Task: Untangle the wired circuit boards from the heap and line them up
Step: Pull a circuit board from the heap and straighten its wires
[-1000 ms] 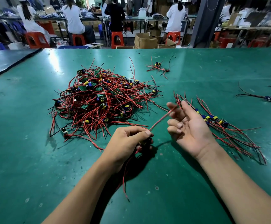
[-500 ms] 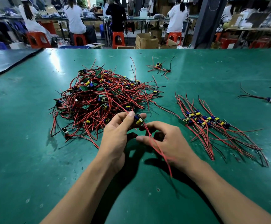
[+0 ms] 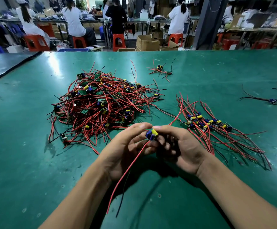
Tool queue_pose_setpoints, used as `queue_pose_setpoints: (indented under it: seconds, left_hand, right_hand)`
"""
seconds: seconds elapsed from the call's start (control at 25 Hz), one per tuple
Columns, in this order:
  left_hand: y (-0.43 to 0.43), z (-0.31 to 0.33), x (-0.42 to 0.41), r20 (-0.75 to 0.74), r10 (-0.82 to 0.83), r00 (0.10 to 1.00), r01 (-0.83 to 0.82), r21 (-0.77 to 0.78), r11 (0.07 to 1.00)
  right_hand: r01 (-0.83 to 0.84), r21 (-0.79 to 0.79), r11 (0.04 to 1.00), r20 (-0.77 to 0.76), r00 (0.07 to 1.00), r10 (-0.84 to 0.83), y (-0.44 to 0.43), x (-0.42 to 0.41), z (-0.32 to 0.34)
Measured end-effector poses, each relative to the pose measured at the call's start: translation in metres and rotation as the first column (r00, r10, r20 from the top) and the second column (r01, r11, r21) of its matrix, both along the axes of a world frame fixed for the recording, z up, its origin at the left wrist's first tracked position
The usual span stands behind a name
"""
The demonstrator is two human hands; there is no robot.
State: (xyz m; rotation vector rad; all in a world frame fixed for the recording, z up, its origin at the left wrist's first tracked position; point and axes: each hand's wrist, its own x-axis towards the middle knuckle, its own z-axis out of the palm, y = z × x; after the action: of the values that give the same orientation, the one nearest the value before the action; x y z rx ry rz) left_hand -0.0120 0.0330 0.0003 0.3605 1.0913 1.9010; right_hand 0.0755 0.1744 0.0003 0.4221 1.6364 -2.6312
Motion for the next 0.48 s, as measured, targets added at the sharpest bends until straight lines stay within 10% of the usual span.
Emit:
queue_pose_setpoints:
  seconds: [0.48]
  left_hand:
    - [0.0015,-0.0050,0.0073,-0.129,-0.038,0.991,0.011,-0.201,0.980]
  right_hand:
    - [0.193,0.520,0.832,-0.147,0.980,-0.136,0.0065,-0.0021,-0.0103]
